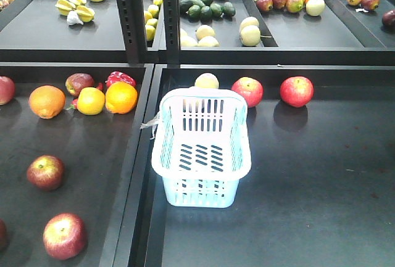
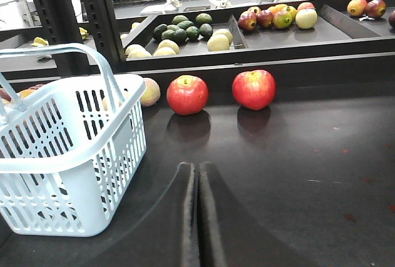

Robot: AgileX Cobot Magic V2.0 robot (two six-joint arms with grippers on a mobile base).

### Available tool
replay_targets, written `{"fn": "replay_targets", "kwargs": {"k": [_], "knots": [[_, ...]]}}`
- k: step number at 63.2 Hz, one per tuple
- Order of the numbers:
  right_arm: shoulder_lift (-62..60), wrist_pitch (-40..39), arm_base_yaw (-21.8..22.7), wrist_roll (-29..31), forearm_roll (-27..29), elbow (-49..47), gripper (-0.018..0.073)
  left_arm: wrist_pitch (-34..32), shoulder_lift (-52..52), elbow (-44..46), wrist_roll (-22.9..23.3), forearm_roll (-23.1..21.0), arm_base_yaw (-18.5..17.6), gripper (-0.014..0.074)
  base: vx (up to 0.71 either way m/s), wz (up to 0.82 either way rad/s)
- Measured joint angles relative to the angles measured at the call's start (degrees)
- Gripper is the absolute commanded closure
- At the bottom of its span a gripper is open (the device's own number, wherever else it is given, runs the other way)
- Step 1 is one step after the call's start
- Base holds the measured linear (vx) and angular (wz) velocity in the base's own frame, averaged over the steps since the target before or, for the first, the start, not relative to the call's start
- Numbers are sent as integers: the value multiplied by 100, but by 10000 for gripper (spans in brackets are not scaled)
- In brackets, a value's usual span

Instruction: Pick three apples into basket with both arms

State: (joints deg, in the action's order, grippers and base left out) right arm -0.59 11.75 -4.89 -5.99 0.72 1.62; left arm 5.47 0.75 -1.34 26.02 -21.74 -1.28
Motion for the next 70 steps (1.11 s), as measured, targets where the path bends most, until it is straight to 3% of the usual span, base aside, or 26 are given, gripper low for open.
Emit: {"fn": "replay_targets", "kwargs": {"k": [7,14,19,23,28,37,48,53,67,70], "knots": [[0,0,0,0,0,0,564,-136,0,0,482,-876,0,603,0,0],[0,0,0,0,0,0,564,-268,0,0,915,-2316,0,603,0,0],[0,0,0,0,0,0,564,-84,0,156,827,-3028,0,603,0,0],[0,0,0,0,0,0,564,107,0,549,535,-3259,0,603,0,-1],[0,0,0,0,0,0,564,358,0,1263,-263,-3351,0,603,0,-1],[0,0,0,0,5,0,564,926,-203,2508,-2097,-3379,0,601,0,0],[0,0,0,0,5,0,564,2044,-1344,3581,-3867,-3424,0,534,0,0],[0,0,0,0,5,0,564,2453,-1985,3923,-4745,-3584,0,458,0,0],[0,0,0,0,5,0,564,3419,-4165,4873,-7354,-4523,0,129,0,0],[0,0,0,0,5,0,564,3618,-4667,5073,-7728,-4690,0,69,0,0]]}}
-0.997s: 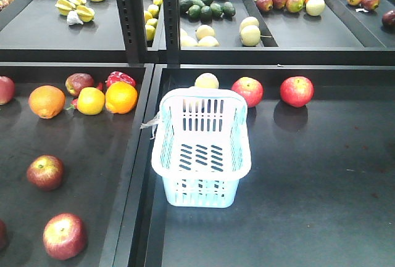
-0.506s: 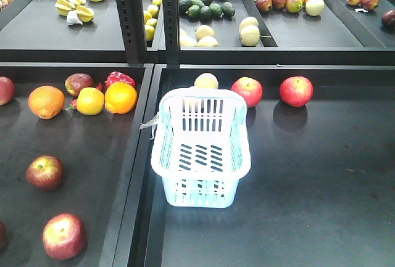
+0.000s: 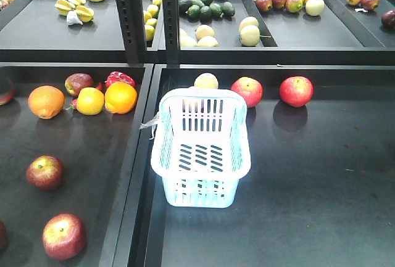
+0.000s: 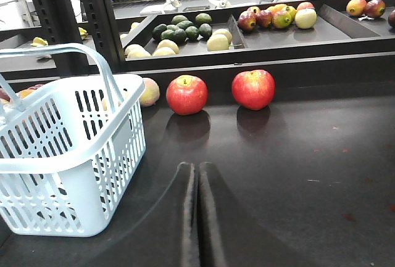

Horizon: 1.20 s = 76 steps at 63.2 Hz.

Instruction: Pick three apples into basket with both arms

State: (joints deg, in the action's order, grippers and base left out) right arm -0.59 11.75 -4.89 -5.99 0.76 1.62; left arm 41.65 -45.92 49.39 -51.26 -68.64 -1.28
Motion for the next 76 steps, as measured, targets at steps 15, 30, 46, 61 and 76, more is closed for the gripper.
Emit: {"fn": "replay_targets", "kwargs": {"k": [15,30,46,61,76], "knots": [[0,0,0,0,0,0,564,1103,-2565,1609,-1003,-163,0,-21,0,0],[0,0,0,0,0,0,564,2377,-5099,4181,-1127,-9,-134,22,0,0],[0,0,0,0,0,0,564,2833,-7585,7287,-986,659,-704,27,0,0],[0,0,0,0,0,0,564,2882,-8753,8167,-900,1304,-1102,27,0,0],[0,0,0,0,0,0,564,2883,-9062,8183,-928,1579,-1115,27,0,0]]}}
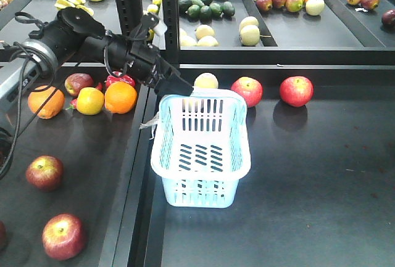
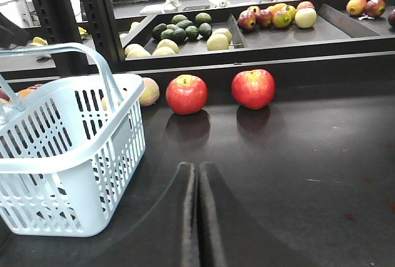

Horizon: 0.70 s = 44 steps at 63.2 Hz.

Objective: Pick three apples into basket with both arms
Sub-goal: 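Reach the left gripper down to the light-blue basket handle, then close the left gripper on the handle and lift the basket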

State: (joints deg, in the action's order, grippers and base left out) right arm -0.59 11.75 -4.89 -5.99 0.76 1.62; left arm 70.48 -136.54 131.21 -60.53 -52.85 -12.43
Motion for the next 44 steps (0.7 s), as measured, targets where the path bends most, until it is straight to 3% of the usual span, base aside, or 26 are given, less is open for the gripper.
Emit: {"fn": "replay_targets", "kwargs": {"k": [19,29,37,44], "knots": [[0,0,0,0,0,0,564,-1,-112,0,-17,205,-67,27,0,0],[0,0,0,0,0,0,564,-1,-149,0,-17,698,-288,44,0,0],[0,0,0,0,0,0,564,-1,-208,0,9,843,-431,123,0,0],[0,0,0,0,0,0,564,4,-214,0,179,867,-440,269,0,0]]}}
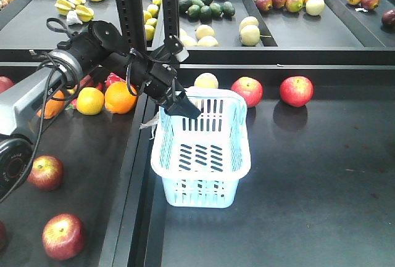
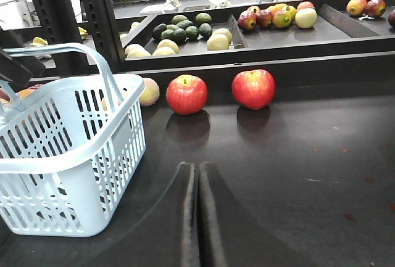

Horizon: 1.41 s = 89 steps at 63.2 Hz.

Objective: Pick three apples into basket with both arms
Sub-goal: 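Close the left gripper on the handle and lift the basket, then pull the held basket toward the robot and hold it low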

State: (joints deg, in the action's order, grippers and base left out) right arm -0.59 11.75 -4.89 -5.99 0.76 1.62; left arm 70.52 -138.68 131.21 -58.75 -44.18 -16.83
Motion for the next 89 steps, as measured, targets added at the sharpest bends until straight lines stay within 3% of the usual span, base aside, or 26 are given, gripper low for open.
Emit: {"fn": "replay_targets", "kwargs": {"k": [13,26,42,47,58,64,73,89], "knots": [[0,0,0,0,0,0,564,32,5,0,660,0,0,606,0,0],[0,0,0,0,0,0,564,-51,52,2,1760,-139,-33,604,0,0],[0,0,0,0,0,0,564,99,616,2,3575,-55,-289,604,0,0],[0,5,0,0,0,0,564,99,906,2,4046,104,-417,604,0,0],[0,5,0,0,0,0,564,181,1738,-5,4980,910,-794,603,0,0],[0,5,0,0,0,0,564,187,2337,-185,5218,1147,-1014,603,0,0],[0,5,0,0,0,0,564,194,3308,-842,5346,1160,-1392,603,0,0],[0,5,0,0,0,0,564,-32,4798,-2745,5625,1527,-2101,603,0,0]]}}
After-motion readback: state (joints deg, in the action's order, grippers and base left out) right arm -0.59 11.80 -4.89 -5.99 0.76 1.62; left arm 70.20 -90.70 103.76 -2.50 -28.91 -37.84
